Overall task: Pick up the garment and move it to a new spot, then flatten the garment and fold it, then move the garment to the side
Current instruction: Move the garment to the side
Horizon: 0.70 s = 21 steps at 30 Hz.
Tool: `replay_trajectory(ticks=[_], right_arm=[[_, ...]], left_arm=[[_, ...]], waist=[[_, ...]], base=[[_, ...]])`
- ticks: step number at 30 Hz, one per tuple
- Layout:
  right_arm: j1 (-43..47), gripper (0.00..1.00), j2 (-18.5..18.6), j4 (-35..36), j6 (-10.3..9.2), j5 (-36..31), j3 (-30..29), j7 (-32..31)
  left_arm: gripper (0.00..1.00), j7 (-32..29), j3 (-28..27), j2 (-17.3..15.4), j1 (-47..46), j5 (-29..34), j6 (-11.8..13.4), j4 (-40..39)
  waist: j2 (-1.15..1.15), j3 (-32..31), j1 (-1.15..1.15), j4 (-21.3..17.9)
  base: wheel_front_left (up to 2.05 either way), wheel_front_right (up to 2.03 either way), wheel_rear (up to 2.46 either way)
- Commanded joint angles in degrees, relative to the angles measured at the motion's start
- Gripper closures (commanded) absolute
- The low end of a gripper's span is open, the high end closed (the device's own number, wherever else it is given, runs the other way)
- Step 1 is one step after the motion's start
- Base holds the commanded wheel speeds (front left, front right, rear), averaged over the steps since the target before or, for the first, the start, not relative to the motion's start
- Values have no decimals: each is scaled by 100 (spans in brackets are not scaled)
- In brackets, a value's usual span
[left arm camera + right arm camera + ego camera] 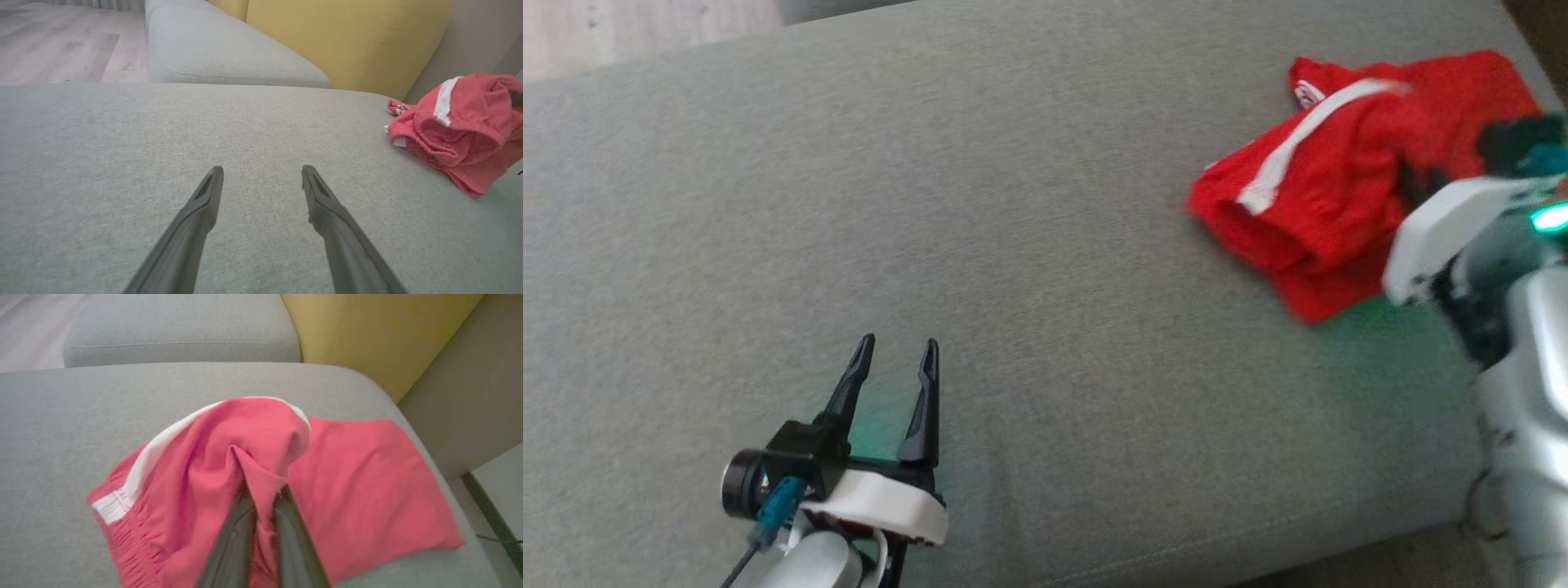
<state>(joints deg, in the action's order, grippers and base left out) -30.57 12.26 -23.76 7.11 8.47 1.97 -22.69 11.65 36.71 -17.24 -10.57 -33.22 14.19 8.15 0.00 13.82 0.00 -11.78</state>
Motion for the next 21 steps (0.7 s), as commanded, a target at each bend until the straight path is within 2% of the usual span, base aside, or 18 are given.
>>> replay_trajectory(ticks=[1,7,16,17,18,19,21], right_arm=[[-265,100,256,113,37,-47,-24,5],[-616,100,1010,-296,37,-247,-471,-42],[-706,100,1564,-551,37,-469,-834,7],[-698,76,1585,-571,37,-484,-846,31],[-689,31,1587,-590,37,-491,-862,59],[-679,0,1576,-621,37,-505,-906,73],[-663,0,1513,-665,37,-552,-995,113]], left_arm=[[0,6,-182,-89,-198,54,50,-198],[0,-8,-180,-124,-177,51,86,-244],[0,-39,-174,-195,-182,73,134,-364],[0,-43,-171,-201,-183,77,141,-374],[0,-49,-168,-205,-187,80,148,-382],[0,-58,-162,-209,-193,84,153,-389],[0,-79,-151,-218,-211,91,159,-404]], waist=[[0,2,0,164],[0,94,0,543],[0,287,0,767],[0,305,0,766],[0,322,0,760],[0,337,0,749],[0,364,0,713]], base=[[0,0,0],[0,0,0],[0,0,0],[0,0,0],[0,0,0],[0,0,0],[0,0,0]])
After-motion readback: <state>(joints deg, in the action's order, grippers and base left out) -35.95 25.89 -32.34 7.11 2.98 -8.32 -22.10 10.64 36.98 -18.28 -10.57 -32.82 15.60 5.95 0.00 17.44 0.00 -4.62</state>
